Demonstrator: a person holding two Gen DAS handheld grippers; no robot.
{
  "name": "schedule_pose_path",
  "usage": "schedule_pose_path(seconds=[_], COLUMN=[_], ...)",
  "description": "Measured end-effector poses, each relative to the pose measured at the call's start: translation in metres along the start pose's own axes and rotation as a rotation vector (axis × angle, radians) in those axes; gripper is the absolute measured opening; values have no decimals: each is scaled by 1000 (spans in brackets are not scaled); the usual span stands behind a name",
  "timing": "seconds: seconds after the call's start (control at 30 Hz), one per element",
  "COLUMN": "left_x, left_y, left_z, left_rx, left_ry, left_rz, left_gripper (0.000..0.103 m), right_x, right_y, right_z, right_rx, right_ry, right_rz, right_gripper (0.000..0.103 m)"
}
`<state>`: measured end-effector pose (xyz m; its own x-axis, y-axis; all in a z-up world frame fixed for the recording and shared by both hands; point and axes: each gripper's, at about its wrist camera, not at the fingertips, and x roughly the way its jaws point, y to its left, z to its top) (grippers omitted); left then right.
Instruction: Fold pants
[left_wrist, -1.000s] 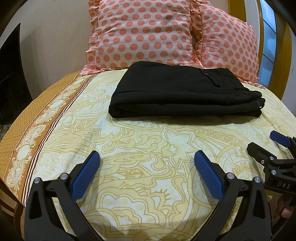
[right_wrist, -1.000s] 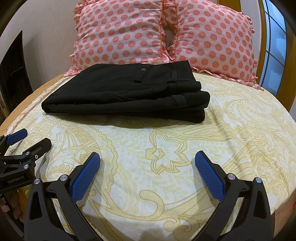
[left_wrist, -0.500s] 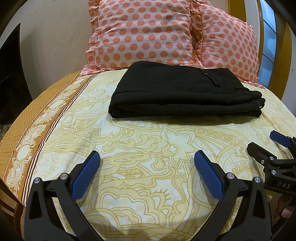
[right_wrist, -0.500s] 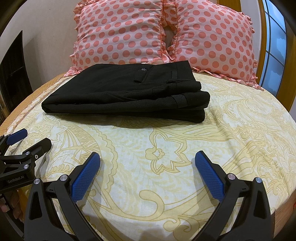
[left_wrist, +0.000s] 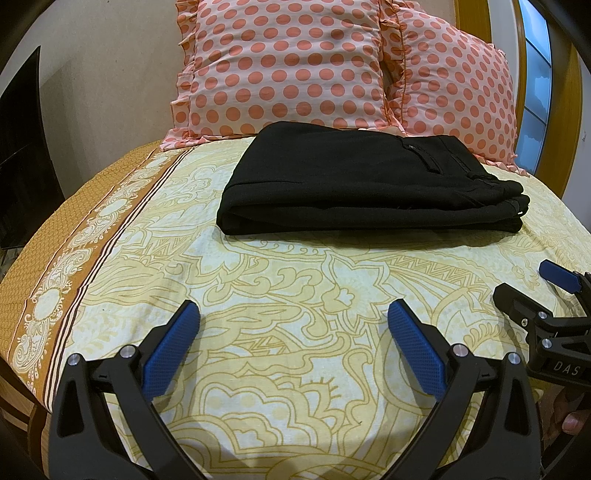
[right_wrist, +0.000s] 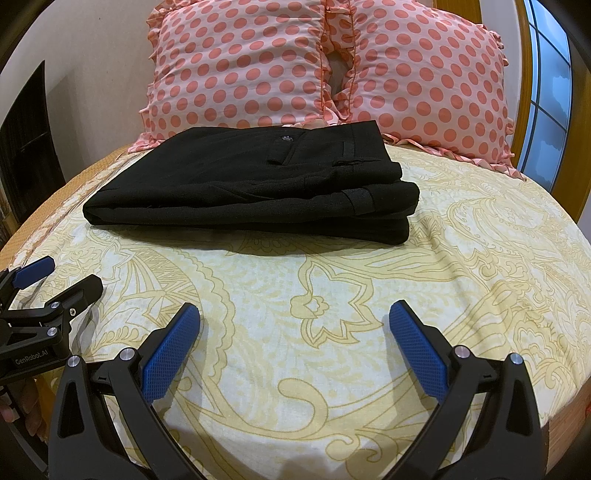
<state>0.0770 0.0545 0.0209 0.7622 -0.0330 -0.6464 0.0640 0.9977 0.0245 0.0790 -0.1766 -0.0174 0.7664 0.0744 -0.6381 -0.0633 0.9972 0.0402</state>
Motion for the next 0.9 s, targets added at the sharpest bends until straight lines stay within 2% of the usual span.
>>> schedule_pose_path(seconds=[0.67,0.9], left_x=[1,0], left_y=[0,1], left_z=[2,1], left_rx=[-1,-1], left_ry=[20,5], left_rz=[3,3], left_gripper=[101,101], right_x=[0,0], right_y=[0,0], right_z=[0,0], right_rx=[0,0], right_ry=[-1,-1], right_rz=[0,0], right_gripper=[102,102])
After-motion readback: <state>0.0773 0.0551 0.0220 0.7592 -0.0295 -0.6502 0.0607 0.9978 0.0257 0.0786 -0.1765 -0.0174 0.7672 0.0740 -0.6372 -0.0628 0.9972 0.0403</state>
